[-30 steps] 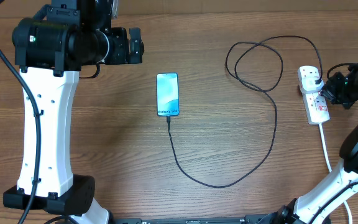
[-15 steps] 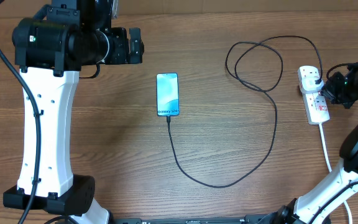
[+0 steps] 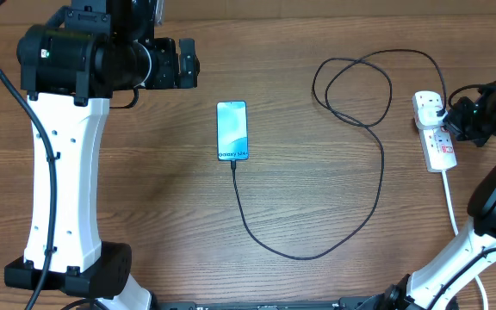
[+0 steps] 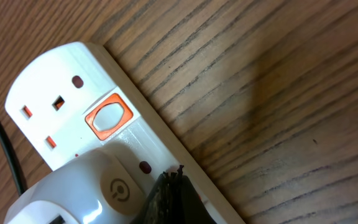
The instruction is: Plug charger to phone and switch on socket
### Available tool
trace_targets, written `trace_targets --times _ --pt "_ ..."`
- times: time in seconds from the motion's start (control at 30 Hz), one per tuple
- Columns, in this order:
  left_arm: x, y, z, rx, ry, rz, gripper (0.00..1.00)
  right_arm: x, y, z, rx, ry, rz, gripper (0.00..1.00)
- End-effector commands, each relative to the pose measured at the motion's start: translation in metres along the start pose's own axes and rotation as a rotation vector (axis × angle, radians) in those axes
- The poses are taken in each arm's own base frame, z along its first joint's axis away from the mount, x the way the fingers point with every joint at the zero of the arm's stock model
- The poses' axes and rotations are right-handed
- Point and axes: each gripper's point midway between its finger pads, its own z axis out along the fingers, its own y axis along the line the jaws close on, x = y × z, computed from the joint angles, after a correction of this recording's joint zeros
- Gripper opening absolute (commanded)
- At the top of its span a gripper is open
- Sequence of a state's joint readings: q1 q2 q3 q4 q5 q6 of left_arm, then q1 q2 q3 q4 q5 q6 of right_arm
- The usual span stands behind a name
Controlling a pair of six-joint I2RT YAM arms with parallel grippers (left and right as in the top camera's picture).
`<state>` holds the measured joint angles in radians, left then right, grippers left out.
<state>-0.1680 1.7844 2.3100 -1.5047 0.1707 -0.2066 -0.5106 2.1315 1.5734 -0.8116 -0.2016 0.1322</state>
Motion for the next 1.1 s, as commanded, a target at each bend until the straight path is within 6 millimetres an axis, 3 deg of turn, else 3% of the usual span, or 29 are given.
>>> trace_targets --times 0.0,0.43,0.57,0.7,0.87,1.07 --pt "-0.001 0.001 -0.01 -0.004 -0.024 0.02 1.0 0.03 0.031 0.018 -0.051 0.112 -0.006 0.04" --pt "-0.001 0.001 -0.01 -0.004 -0.024 0.02 1.0 0.047 0.029 0.017 -0.016 0.181 0.203 0.04" --pt "-0.001 0.001 -0.01 -0.004 -0.024 0.02 1.0 0.041 0.014 0.017 0.069 0.14 0.238 0.04" --pt "-0.001 0.001 -0.01 -0.004 -0.023 0.02 1.0 0.022 -0.003 0.008 0.096 0.081 0.277 0.04" --pt "-0.001 0.001 -0.01 -0.004 -0.023 0.02 1.0 -0.013 -0.015 -0.034 0.075 -0.019 0.32 0.04" --pt "-0.001 0.001 -0.01 -0.004 -0.023 0.02 1.0 -0.049 -0.016 -0.112 0.037 -0.169 0.339 0.04"
